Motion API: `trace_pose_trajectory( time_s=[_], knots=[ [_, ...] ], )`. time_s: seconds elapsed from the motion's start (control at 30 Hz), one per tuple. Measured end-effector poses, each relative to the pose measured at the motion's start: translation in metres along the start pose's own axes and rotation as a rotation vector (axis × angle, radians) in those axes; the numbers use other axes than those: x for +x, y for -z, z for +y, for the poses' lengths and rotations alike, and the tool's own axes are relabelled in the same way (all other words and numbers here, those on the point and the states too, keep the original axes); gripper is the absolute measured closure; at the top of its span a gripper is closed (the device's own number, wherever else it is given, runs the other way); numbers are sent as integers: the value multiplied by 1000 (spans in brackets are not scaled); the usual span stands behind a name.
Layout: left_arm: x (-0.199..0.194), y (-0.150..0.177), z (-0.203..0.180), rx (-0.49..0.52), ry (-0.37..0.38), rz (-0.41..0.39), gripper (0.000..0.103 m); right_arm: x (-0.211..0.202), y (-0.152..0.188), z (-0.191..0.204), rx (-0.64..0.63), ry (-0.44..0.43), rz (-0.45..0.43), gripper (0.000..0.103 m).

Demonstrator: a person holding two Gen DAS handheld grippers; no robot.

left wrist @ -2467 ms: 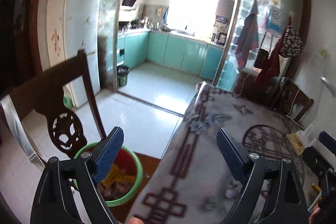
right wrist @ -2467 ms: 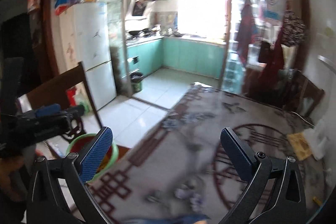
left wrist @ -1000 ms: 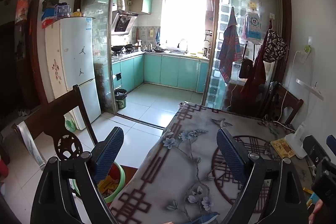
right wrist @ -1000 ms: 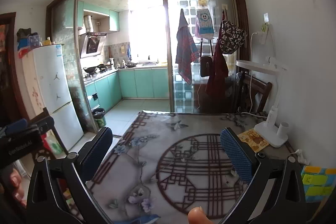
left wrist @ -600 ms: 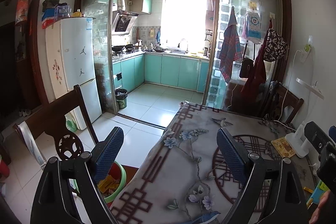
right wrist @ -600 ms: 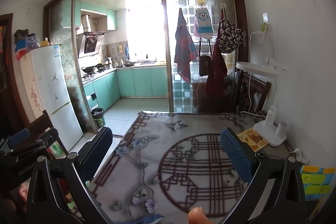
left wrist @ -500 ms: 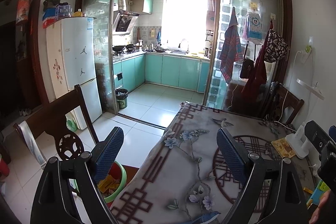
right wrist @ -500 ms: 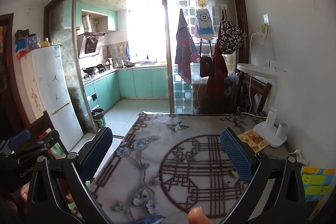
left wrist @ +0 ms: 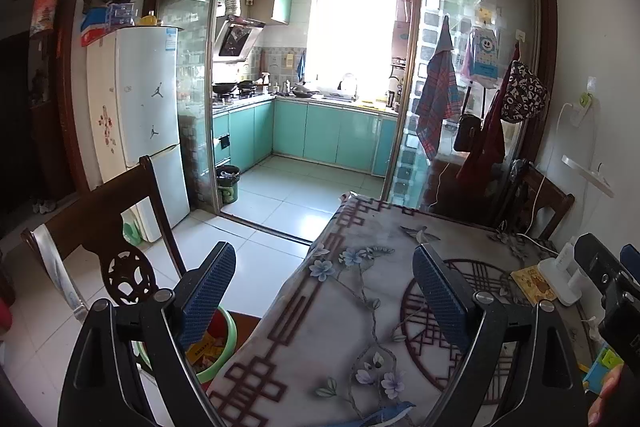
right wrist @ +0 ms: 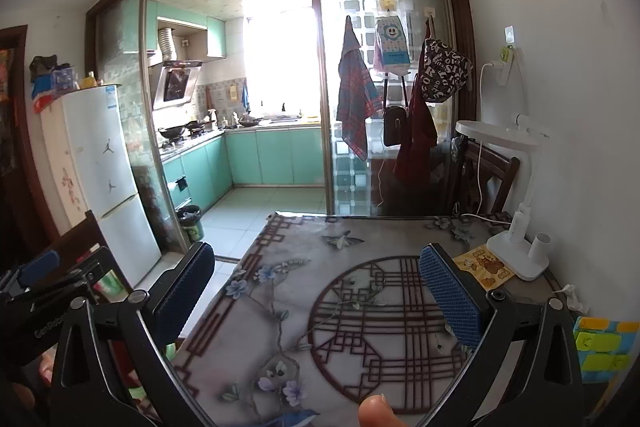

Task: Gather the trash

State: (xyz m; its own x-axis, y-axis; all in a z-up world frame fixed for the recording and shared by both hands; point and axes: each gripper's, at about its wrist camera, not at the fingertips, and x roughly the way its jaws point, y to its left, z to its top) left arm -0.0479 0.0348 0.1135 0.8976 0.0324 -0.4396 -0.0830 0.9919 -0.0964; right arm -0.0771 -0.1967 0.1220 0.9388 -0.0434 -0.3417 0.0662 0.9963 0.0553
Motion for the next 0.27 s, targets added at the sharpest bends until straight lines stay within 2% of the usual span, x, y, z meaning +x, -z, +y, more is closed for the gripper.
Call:
trace_pose_trajectory(
  time_s=[0.27],
  knots=[
    [-2,0,-4,19,-3,-7,13,-2,-1,-1,6,6,2,0]
  ],
)
